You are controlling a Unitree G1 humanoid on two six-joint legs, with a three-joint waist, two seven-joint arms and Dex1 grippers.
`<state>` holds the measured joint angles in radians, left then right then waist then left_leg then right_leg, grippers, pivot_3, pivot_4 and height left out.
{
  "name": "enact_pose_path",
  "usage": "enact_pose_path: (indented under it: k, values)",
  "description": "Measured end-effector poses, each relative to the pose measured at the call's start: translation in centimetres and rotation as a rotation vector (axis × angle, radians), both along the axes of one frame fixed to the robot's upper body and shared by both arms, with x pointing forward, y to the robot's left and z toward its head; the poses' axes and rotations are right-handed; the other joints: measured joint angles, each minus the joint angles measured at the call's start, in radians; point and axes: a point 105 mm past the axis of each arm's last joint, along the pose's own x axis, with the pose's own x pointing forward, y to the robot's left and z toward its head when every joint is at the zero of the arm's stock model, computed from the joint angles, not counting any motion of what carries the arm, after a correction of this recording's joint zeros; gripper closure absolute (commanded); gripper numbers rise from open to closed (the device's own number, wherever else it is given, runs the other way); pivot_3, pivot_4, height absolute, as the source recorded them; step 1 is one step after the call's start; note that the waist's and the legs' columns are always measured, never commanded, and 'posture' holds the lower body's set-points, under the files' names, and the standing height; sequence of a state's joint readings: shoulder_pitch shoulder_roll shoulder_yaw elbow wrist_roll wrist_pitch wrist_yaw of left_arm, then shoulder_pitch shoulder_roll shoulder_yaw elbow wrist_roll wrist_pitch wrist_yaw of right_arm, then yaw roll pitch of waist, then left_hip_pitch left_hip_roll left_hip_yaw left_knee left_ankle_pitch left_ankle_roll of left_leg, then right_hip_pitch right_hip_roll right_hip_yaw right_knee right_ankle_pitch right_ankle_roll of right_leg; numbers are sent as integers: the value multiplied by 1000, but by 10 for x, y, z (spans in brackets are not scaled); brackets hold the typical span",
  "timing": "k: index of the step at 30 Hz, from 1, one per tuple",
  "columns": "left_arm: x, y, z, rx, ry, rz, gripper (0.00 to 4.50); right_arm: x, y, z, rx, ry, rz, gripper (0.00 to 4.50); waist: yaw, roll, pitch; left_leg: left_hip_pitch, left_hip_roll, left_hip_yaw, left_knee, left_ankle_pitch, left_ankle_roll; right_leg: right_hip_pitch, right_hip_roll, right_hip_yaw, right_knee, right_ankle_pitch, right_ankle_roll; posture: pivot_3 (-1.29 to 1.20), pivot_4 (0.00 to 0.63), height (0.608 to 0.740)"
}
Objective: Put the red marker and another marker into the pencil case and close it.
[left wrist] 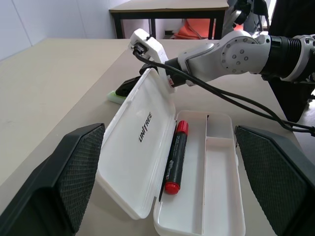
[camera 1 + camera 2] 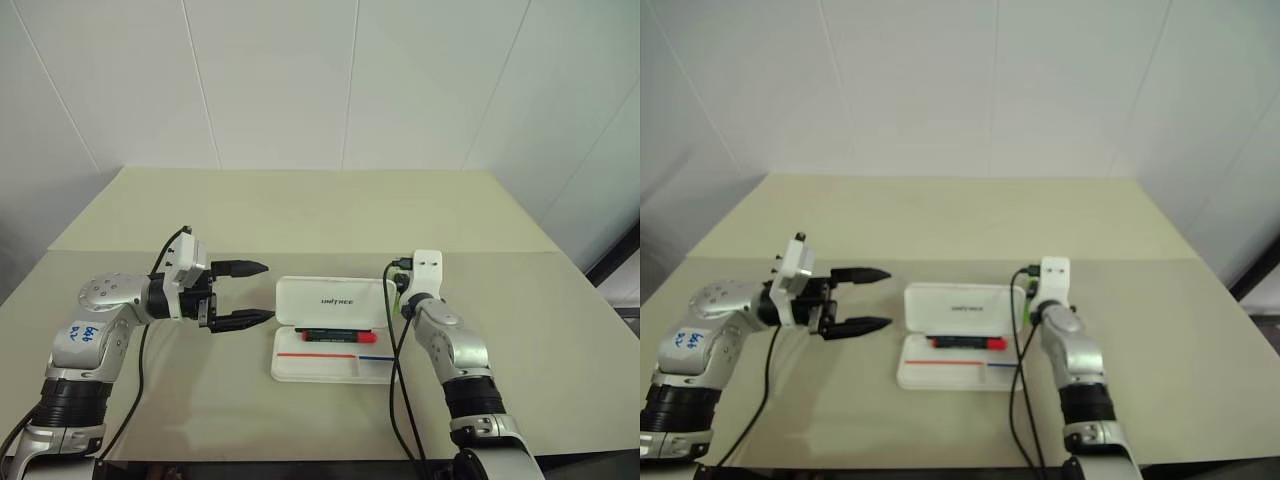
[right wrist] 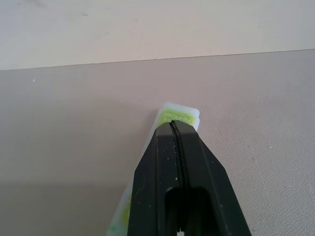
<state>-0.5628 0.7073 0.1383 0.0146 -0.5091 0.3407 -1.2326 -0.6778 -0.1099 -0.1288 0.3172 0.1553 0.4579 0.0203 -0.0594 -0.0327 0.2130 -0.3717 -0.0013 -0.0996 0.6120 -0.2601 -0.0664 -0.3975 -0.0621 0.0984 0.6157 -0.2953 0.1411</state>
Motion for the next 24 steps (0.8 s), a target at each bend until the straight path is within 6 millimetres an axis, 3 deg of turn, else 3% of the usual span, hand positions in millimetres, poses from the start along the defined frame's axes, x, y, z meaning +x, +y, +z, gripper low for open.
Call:
enact_pose_path:
  k: [1, 4, 13, 24]
  values:
    - [0, 0, 0, 0, -3, -1, 0, 0, 1, 0, -1, 0, 7, 4126, 0, 0, 0, 0, 0, 0, 0, 0, 0, 0, 0, 0, 0, 0, 0, 0, 150, 740]
    - [0, -1, 2, 0, -10, -3, 0, -2, 0, -1, 3, 7, 36, 3229, -2, 0, 0, 0, 0, 0, 0, 0, 0, 0, 0, 0, 0, 0, 0, 0, 150, 740]
    - [1, -1, 3, 0, -18, -4, 0, -4, -2, -2, 19, 48, 29, 136, -12, 0, 0, 1, 1, 0, 0, 0, 0, 0, 0, 0, 1, 0, -1, 0, 150, 740]
    - [1, -1, 3, 0, -19, -5, 0, -1, 6, -3, 31, 126, 1, 25, -22, 0, 0, 0, 1, 0, 0, 0, 0, 0, 0, 0, 1, -1, -1, 0, 150, 740]
